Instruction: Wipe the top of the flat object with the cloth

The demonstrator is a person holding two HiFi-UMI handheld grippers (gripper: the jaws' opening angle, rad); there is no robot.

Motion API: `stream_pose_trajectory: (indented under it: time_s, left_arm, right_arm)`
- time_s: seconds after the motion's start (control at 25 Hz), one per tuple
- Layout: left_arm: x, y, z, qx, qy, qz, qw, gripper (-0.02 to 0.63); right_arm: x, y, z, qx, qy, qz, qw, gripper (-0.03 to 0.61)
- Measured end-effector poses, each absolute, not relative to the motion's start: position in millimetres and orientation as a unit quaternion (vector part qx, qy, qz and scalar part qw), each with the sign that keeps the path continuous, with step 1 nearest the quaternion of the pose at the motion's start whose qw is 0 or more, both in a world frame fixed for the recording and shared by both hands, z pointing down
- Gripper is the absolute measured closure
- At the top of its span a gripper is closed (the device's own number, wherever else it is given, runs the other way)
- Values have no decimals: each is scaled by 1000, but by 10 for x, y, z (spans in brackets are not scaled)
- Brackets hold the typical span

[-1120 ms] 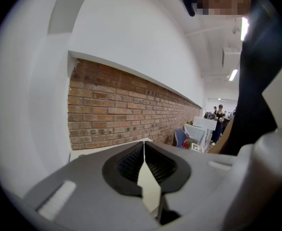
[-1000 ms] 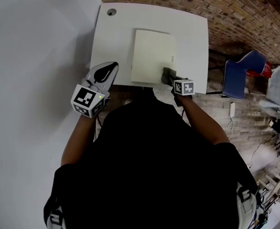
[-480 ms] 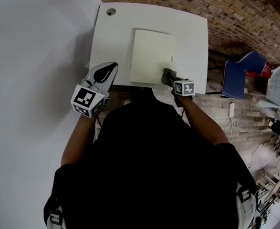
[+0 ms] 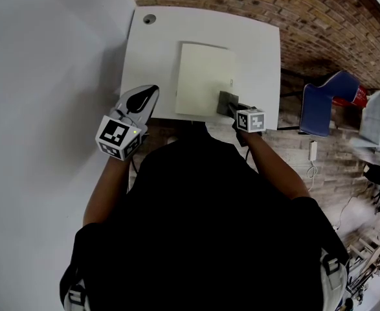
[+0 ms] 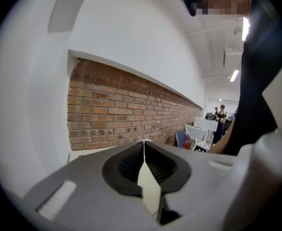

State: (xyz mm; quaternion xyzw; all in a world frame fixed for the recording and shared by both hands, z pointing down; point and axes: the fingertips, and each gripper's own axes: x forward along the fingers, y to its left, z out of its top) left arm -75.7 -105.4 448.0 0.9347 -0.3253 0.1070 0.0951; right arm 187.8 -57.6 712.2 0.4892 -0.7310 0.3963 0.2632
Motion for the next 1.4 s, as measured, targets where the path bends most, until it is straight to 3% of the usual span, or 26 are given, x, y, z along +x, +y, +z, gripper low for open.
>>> stream_pose_trajectory:
  time_s: [0.88, 1.4]
  left_arm:
    - [-648, -1153, 4504, 938, -314, 106, 98, 611]
    - [-596, -1201, 4503, 939, -310, 107, 99, 611]
  right_arm:
    - [2104, -1294, 5152, 555, -783, 245, 138, 566]
    - [2078, -1296, 4432, 558, -803, 179, 105, 566]
